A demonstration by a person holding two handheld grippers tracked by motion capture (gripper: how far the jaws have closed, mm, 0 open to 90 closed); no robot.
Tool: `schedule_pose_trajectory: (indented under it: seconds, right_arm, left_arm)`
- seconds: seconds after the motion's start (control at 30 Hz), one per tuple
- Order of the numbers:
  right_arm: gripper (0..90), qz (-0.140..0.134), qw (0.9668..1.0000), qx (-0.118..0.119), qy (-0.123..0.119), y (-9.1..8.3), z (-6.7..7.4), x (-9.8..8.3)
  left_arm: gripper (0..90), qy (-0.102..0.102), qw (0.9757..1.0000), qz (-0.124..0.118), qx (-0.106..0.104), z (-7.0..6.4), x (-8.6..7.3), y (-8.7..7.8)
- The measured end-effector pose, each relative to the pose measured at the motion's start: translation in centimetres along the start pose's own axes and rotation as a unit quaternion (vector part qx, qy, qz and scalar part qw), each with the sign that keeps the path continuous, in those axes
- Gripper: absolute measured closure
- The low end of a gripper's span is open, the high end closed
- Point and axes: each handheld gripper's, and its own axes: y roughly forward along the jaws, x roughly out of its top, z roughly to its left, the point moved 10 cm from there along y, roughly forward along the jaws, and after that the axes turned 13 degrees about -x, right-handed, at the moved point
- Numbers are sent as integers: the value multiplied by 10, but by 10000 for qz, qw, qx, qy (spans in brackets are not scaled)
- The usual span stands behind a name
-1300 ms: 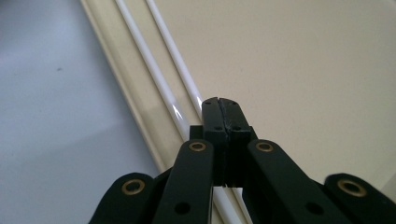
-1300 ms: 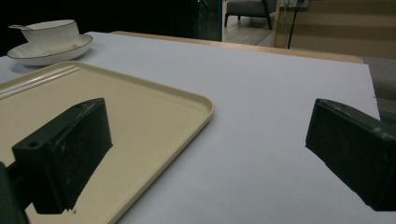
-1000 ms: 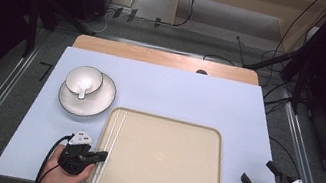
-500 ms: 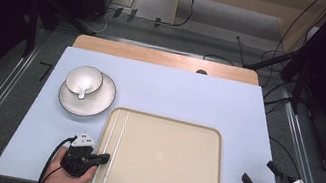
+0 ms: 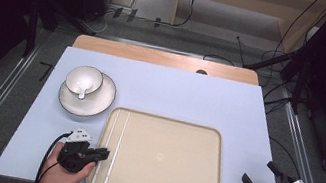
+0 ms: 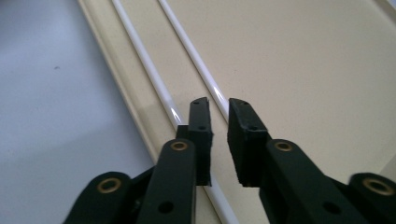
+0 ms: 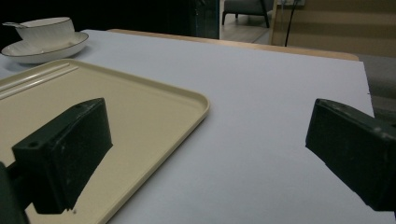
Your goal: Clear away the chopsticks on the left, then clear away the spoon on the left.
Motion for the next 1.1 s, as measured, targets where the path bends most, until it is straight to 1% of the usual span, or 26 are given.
schedule_pose_trajectory:
  seconds: [0.1,0.17,0.2,0.23,0.27,0.33,0.37,0.4,0.43,0.47,0.57,0.6,0.63,0.67,0.73,0.77,0.8,0.87,0.9,0.97,1.1]
  right_arm:
    - [2,-18,10000,-26,27,-2,-1,1]
    - [2,-30,10000,-24,24,-3,0,1]
    - [2,-26,10000,-33,21,-3,-1,1]
    - [2,-23,10000,-34,12,-3,-1,1]
    - [2,-23,10000,-45,10,-3,-1,1]
    - [2,-13,10000,-50,-3,-2,-2,0]
    - [2,8,10000,-57,13,-1,-3,-1]
    - [2,5,10000,-54,25,0,-3,-1]
    - [2,5,10000,-44,34,0,-3,-1]
    - [2,-10,10000,-42,16,0,-3,0]
    - [2,-27,10000,-44,10,-1,-3,1]
    - [2,-31,10000,-43,10,-1,-2,1]
    - [2,-22,10000,-47,12,-1,-2,1]
    - [2,-30,10000,-33,11,-1,-2,1]
    - [2,-18,10000,-40,-19,-1,-2,1]
    - [2,-20,10000,-47,-19,0,-2,1]
    - [2,-32,10000,-39,-8,0,-2,1]
    - [2,-13,10000,-61,21,1,-3,1]
    - [2,-7,10000,-62,24,1,-3,1]
    - [2,-2,10000,-44,40,2,-3,0]
    - [2,-23,10000,-45,51,2,-3,2]
  left_arm:
    - [715,25,10000,-76,-18,0,4,-4]
    - [624,-47,9999,-88,27,3,8,-8]
    - [592,-51,9999,-109,32,4,9,-10]
    - [567,-50,9998,-181,-13,4,12,-13]
    - [537,-10,9997,-235,-108,3,14,-16]
    - [496,0,9991,-342,-245,2,19,-20]
    - [462,40,9989,-392,-239,3,20,-21]
    - [445,136,9983,-525,-203,5,24,-24]
    - [430,188,9979,-584,-197,6,25,-24]
    - [415,197,9978,-613,-186,8,26,-25]
    - [358,242,9976,-655,-4,15,29,-26]
    - [326,216,9976,-652,78,19,30,-27]
    - [277,167,9977,-646,122,22,30,-27]
    - [236,97,9981,-591,146,25,29,-29]
    - [143,64,9982,-540,255,30,29,-31]
    - [118,104,9981,-531,290,32,29,-32]
    - [84,105,9984,-517,218,33,29,-33]
    - [0,94,9982,-587,-22,32,31,-36]
    - [0,89,9981,-607,-57,33,32,-36]
    - [0,104,9982,-586,-23,35,33,-36]
    - [0,99,9984,-527,198,44,37,-36]
